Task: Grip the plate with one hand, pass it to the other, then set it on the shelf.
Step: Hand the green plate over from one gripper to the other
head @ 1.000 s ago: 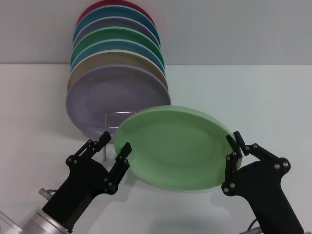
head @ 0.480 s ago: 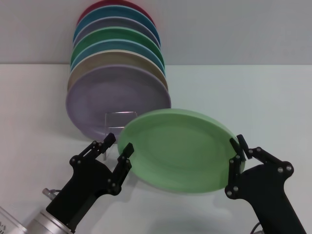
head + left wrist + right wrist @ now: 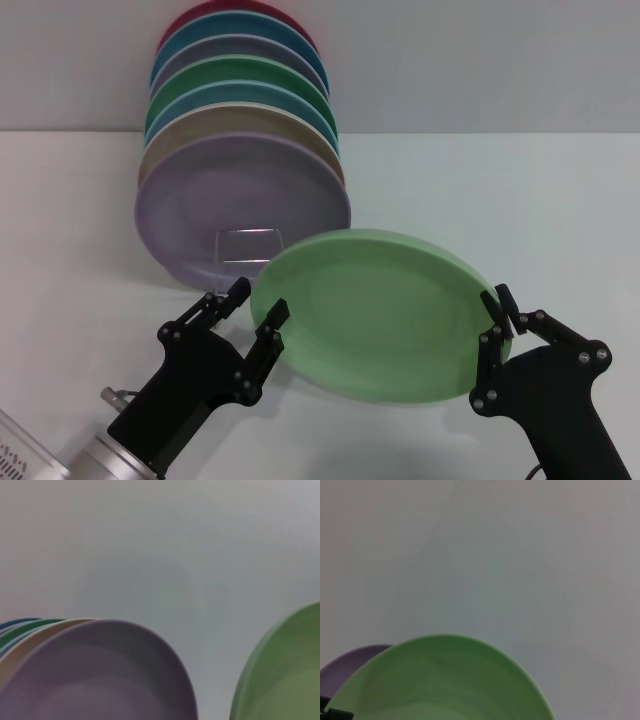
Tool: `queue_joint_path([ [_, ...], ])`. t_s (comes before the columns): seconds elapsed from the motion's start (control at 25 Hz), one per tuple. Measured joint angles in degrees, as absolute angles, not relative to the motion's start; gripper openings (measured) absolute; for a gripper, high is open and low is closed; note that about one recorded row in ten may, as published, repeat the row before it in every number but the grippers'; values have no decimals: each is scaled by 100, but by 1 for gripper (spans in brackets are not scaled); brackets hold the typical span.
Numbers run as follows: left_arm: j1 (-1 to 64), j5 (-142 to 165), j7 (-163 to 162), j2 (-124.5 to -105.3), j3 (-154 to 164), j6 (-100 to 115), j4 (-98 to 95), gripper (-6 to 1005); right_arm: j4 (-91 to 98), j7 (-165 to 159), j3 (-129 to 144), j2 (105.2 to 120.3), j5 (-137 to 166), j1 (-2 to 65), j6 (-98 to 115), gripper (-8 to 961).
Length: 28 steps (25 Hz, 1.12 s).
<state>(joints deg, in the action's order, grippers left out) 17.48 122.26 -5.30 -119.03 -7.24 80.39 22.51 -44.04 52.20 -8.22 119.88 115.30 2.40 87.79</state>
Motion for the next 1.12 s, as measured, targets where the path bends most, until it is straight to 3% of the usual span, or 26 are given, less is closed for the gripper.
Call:
queue_joint_path([
  [1.12,1790,12225,-528,-11900,-711,7978,2294,442,-4377,5221,-818,11979,11531,265,8728,19],
])
